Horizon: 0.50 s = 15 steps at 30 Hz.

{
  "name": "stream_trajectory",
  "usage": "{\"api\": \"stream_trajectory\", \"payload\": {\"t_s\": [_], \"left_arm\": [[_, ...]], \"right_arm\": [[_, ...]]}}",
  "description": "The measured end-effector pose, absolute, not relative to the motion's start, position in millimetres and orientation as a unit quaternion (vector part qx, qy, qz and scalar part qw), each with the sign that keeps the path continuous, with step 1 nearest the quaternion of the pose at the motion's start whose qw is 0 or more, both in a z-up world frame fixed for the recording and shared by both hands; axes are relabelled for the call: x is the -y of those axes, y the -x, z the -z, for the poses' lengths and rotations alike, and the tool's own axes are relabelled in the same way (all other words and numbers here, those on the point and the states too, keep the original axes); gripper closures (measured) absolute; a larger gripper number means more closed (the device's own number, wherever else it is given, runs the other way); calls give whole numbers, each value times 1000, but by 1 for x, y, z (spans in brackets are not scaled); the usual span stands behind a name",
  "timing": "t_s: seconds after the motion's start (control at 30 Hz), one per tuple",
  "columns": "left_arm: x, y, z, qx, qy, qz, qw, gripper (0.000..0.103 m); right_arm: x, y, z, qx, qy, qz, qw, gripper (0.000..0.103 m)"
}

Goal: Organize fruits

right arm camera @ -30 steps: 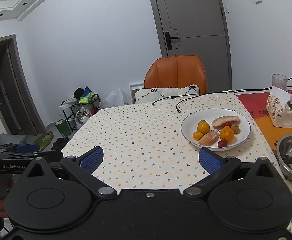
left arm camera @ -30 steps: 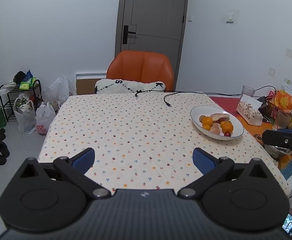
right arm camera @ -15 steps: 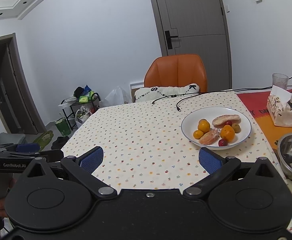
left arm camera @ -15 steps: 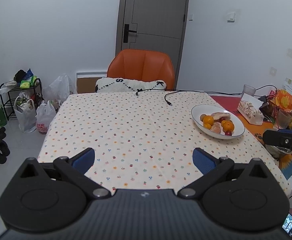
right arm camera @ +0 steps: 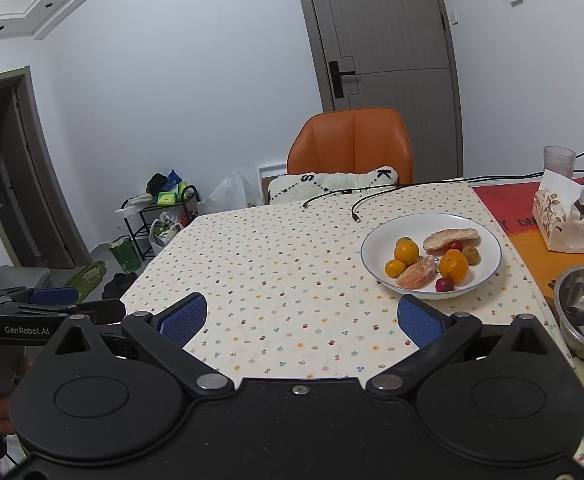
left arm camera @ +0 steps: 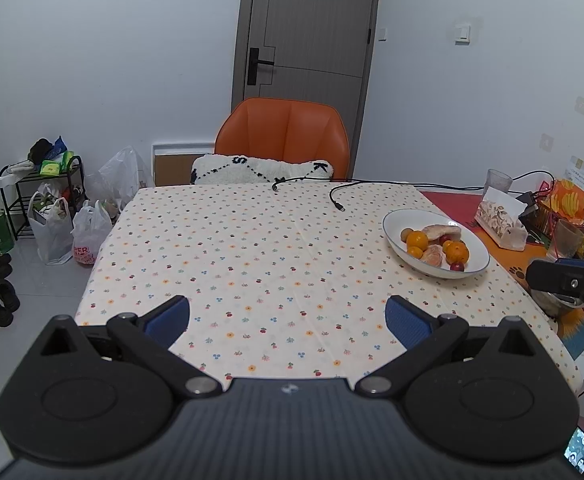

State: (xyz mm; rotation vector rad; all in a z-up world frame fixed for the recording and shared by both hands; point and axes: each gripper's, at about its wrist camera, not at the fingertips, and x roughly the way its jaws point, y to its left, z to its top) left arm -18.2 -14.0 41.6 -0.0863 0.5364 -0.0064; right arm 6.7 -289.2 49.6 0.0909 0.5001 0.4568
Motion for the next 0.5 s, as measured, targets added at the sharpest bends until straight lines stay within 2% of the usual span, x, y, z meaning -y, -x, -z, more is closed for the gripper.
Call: {"api": "stream_trajectory", "payload": {"t_s": [0.5], "left_arm": [[13,18,-41,-265,43,4,963,0]], "right_arm": [[290,-8,-50,-243,-45,-225,942,0]]}}
